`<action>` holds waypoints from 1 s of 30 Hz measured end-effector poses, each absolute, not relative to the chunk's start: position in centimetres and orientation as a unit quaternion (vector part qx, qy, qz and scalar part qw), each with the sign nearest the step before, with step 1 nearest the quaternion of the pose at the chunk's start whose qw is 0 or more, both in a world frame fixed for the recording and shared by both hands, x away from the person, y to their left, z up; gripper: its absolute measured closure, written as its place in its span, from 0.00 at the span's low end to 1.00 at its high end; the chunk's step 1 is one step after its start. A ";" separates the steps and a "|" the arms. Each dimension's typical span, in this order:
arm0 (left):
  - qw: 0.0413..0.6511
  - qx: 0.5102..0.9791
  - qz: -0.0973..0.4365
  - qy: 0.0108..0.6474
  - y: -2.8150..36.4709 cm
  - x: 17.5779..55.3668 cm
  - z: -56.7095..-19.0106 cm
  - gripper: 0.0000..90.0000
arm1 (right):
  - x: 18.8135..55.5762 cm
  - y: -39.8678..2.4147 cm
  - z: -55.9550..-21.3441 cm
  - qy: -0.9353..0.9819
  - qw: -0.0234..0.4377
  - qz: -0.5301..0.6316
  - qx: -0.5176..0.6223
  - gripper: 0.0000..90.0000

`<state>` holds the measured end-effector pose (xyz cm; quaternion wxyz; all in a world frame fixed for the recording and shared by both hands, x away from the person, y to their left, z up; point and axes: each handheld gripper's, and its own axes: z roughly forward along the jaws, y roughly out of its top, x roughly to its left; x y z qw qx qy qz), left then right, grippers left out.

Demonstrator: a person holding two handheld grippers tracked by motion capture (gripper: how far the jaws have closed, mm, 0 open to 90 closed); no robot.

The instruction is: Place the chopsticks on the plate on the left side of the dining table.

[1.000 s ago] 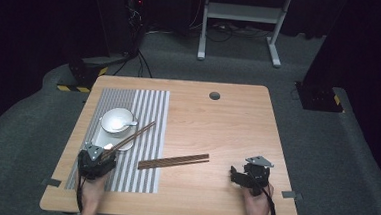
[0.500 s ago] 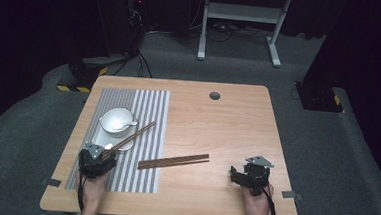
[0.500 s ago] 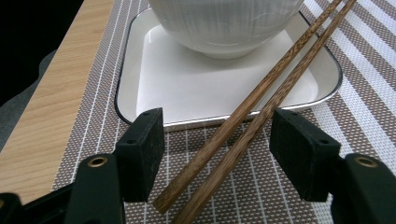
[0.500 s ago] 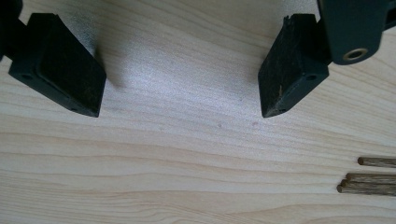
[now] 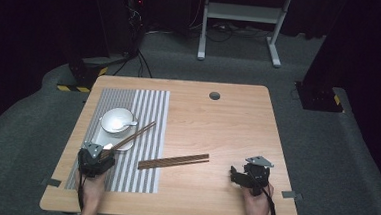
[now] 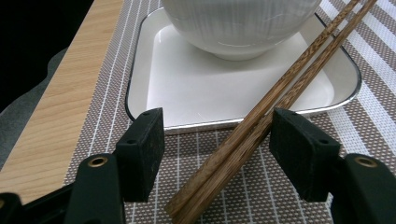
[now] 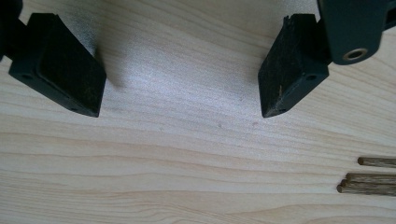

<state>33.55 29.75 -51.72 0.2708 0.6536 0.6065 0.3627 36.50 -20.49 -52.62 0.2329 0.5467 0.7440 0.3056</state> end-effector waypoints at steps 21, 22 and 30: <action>0.277 0.632 0.367 0.624 30.9 34.0 -51.7 0.40 | 36.5 -20.5 -52.6 0.744 0.233 0.306 0.547 0.16; 0.277 0.631 0.368 0.624 30.9 34.0 -51.7 0.40 | 36.5 -20.5 -52.6 0.744 0.233 0.306 0.547 0.16; 0.275 0.626 0.371 0.629 31.3 34.3 -51.7 0.40 | 36.5 -20.5 -52.6 0.744 0.233 0.306 0.547 0.16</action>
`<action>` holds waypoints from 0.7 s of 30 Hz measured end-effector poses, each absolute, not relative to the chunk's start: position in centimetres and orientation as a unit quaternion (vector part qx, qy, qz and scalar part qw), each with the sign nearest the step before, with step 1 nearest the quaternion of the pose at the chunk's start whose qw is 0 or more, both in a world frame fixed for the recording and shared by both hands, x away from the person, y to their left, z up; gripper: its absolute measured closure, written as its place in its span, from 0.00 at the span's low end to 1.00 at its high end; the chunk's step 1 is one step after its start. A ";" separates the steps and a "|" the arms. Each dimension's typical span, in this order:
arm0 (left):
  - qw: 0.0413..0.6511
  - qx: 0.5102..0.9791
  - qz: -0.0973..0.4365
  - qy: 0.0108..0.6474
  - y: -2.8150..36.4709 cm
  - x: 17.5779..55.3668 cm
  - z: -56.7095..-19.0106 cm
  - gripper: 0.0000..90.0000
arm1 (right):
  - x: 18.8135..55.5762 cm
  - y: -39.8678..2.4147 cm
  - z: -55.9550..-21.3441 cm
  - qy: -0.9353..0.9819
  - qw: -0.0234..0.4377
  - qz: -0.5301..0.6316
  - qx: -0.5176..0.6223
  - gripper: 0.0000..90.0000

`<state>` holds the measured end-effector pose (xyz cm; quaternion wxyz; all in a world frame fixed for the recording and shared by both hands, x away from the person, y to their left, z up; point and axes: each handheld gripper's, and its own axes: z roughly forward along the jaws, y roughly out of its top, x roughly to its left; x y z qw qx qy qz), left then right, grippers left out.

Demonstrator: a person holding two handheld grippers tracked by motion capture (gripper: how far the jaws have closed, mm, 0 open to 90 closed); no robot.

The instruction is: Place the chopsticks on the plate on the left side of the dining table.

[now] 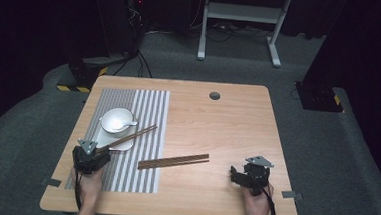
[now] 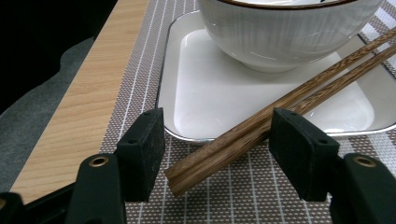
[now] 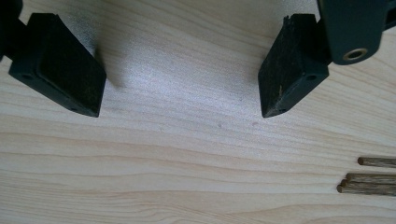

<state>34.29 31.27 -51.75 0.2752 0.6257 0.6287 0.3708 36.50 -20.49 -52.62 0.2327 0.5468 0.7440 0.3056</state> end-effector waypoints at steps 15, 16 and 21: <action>0.274 0.612 0.380 0.638 32.1 34.5 -51.8 0.40 | 36.5 -20.5 -52.6 0.744 0.233 0.306 0.547 0.16; 0.275 0.611 0.381 0.638 32.1 34.5 -51.8 0.40 | 36.5 -20.5 -52.6 0.744 0.233 0.306 0.547 0.16; 0.277 0.606 0.384 0.640 32.3 34.6 -51.9 0.39 | 36.5 -20.5 -52.6 0.744 0.233 0.306 0.547 0.16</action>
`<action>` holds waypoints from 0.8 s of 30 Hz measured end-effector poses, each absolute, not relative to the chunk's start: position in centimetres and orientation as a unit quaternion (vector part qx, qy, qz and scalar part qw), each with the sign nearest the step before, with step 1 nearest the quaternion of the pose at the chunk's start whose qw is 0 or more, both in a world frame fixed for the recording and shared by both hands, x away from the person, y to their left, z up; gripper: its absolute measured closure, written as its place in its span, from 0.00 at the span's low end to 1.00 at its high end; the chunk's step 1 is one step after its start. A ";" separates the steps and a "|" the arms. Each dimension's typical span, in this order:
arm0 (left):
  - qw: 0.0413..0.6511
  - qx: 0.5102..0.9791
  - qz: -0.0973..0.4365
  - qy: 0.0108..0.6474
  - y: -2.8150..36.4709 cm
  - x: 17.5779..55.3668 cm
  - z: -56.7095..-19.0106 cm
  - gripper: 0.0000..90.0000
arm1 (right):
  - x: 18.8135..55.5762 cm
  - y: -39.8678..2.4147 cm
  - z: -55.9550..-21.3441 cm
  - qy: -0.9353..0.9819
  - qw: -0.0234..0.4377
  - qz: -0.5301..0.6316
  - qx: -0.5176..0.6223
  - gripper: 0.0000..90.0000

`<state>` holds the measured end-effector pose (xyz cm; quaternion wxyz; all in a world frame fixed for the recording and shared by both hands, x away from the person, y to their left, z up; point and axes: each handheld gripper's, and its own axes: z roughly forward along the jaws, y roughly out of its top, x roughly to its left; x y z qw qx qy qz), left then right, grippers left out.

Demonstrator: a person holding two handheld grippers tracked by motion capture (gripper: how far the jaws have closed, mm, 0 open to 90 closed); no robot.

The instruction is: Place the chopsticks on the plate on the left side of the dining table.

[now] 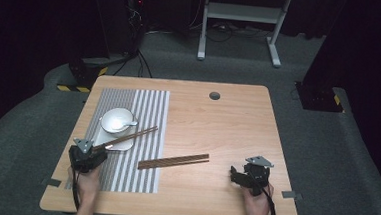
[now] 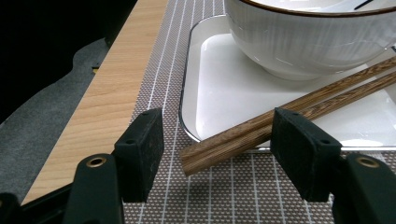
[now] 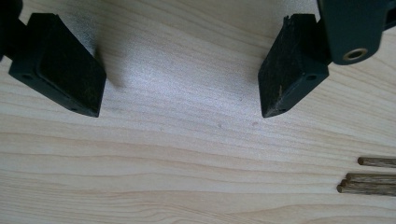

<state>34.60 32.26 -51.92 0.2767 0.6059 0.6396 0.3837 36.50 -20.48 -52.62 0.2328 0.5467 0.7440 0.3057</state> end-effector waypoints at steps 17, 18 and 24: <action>0.273 0.599 0.381 0.649 33.4 35.3 -52.1 0.38 | 36.5 -20.5 -52.6 0.744 0.233 0.306 0.546 0.16; 0.273 0.599 0.381 0.649 33.5 35.4 -52.1 0.37 | 36.5 -20.5 -52.6 0.745 0.233 0.306 0.546 0.16; 0.268 0.600 0.382 0.649 33.7 35.7 -52.0 0.37 | 36.5 -20.5 -52.6 0.744 0.233 0.306 0.546 0.16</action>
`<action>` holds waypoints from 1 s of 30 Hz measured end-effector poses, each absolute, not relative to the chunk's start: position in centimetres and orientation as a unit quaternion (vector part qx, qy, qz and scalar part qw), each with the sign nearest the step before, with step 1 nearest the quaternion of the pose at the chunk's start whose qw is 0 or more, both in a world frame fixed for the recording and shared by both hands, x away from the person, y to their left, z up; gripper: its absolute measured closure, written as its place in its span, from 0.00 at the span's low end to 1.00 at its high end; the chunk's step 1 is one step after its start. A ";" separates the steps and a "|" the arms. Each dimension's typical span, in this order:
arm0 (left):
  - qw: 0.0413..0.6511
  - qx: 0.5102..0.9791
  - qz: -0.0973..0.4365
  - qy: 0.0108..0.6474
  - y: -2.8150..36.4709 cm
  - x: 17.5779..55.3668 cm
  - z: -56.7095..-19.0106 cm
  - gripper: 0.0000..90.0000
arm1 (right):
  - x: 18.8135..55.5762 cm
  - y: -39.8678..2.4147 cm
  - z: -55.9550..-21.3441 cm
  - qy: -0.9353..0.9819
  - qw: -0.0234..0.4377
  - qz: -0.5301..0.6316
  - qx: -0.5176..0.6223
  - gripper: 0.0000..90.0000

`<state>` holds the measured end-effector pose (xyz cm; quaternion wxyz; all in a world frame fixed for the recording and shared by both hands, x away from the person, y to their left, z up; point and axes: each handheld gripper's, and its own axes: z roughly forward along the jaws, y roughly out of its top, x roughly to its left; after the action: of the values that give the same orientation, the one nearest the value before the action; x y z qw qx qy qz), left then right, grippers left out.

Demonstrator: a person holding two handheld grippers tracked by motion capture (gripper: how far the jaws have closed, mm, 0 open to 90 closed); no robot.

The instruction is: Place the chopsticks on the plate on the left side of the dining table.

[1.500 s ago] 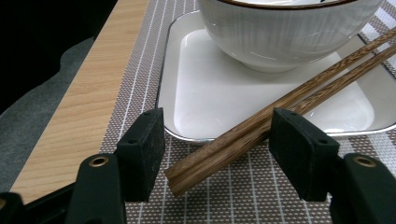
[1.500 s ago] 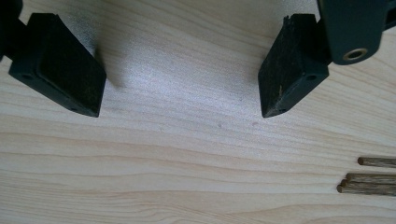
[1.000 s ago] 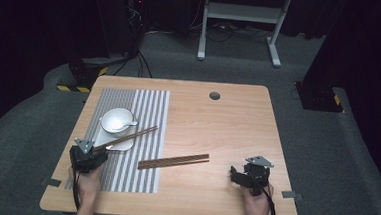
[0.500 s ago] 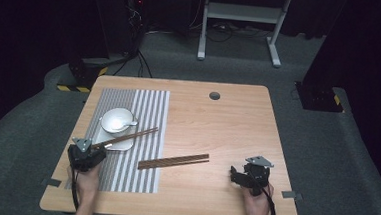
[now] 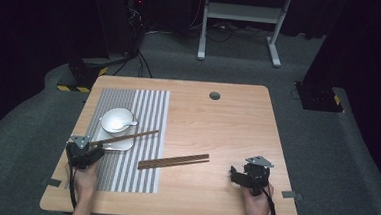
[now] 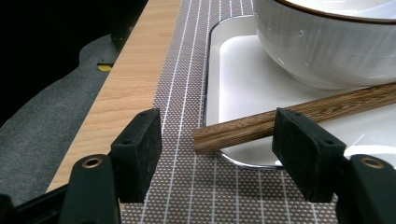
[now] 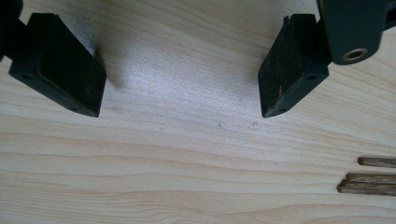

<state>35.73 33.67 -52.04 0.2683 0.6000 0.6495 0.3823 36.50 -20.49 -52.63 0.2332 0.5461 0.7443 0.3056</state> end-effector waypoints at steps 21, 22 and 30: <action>0.265 0.597 0.382 0.654 34.3 36.5 -52.0 0.37 | 36.5 -20.5 -52.6 0.744 0.233 0.306 0.546 0.16; 0.264 0.597 0.382 0.654 34.3 36.5 -52.0 0.37 | 36.5 -20.5 -52.6 0.744 0.233 0.306 0.546 0.17; 0.263 0.597 0.380 0.656 34.4 36.8 -52.0 0.36 | 36.5 -20.5 -52.6 0.744 0.233 0.306 0.546 0.17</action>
<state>36.81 34.45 -51.99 0.2633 0.5971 0.6557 0.3798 36.49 -20.47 -52.63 0.2326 0.5464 0.7442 0.3057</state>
